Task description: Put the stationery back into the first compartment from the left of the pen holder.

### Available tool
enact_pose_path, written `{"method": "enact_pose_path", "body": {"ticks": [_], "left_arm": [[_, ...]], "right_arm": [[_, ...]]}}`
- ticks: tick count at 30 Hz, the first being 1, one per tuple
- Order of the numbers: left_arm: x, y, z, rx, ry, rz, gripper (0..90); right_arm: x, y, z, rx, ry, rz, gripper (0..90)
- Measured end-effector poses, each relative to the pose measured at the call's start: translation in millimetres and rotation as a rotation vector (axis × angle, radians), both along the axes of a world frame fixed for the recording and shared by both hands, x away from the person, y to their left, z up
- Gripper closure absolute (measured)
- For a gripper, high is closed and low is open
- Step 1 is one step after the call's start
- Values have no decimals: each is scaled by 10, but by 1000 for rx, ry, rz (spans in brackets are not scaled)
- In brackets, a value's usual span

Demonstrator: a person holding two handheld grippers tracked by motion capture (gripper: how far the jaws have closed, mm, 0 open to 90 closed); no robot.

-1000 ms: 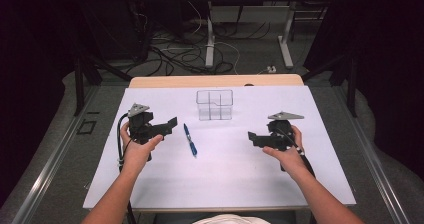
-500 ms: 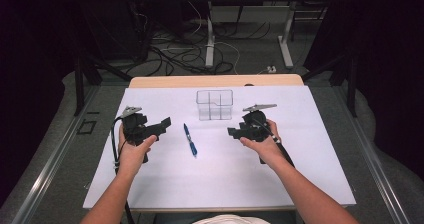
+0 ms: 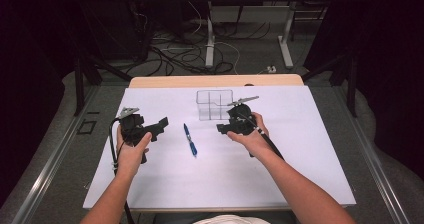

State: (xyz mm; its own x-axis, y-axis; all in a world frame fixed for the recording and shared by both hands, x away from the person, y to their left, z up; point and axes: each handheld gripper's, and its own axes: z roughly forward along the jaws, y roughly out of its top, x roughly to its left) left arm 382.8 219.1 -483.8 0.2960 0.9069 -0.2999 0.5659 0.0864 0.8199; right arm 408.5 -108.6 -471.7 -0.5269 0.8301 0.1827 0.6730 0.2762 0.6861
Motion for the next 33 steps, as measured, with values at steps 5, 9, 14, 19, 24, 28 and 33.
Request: {"method": "enact_pose_path", "body": {"ticks": [5, 9, 14, 19, 24, 28, 33], "left_arm": [[-4, -3, -14, 24, -7, -4, 1], [-8, -25, -19, 42, -16, -13, 1], [-6, -29, -27, 64, -20, -17, 1], [6, -7, -33, 54, -24, -13, 1], [15, 16, -42, 43, -17, -12, 1], [28, 35, -49, 40, -9, -11, 2], [38, 56, -59, 29, -13, 2, 2]], "right_arm": [[55, 116, -15, -29, 20, 20, 459], [118, 238, -32, -39, 60, 32, 478], [175, 370, -69, -44, 104, 37, 534], [219, 474, -121, -53, 134, 32, 578], [275, 548, -172, -47, 174, 22, 599], [328, 594, -206, -40, 201, 18, 606], [389, 662, -246, -41, 212, 11, 606]]}}
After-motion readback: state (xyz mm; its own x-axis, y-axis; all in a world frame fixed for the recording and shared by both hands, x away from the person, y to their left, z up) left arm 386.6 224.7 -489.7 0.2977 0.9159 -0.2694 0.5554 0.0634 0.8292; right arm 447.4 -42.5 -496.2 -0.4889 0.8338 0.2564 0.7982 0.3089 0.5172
